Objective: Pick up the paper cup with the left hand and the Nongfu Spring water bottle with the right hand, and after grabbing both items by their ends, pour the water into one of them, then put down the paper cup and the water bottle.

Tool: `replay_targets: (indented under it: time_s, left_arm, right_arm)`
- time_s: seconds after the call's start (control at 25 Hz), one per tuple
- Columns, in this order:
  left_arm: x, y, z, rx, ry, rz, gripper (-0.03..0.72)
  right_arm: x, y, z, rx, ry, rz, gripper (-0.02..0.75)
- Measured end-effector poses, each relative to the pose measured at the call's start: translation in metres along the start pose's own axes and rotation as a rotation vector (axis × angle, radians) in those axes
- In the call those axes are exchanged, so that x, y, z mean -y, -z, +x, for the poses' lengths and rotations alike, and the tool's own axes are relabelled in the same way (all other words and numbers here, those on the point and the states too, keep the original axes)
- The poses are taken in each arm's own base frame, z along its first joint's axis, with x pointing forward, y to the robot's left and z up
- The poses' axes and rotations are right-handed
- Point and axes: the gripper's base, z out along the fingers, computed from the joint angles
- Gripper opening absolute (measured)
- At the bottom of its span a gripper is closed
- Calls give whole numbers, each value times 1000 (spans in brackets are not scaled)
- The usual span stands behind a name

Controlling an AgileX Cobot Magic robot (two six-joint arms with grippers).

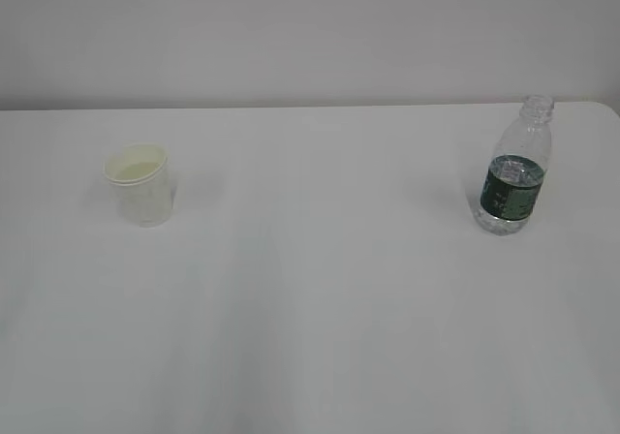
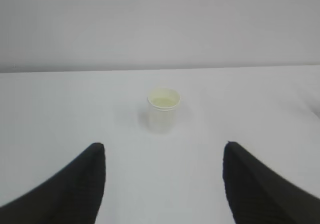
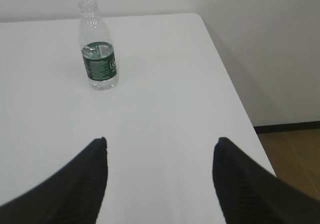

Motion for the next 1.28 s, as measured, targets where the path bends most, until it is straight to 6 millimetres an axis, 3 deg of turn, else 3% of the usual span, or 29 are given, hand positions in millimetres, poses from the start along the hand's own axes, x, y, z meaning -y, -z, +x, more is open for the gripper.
replay_targets:
  time_s: [0.44,0.8,1.28]
  left_arm:
    - [-4,10,21,-277,1,-54,514]
    - [-8,11,24,-320,-16,-86,449]
    - [-11,6,28,-314,-43,-118,442]
  right_arm:
    - [3,2,14,-145,11,30,501]
    - [6,2,14,-154,27,66,500]
    - [6,-1,7,-65,33,64,500]
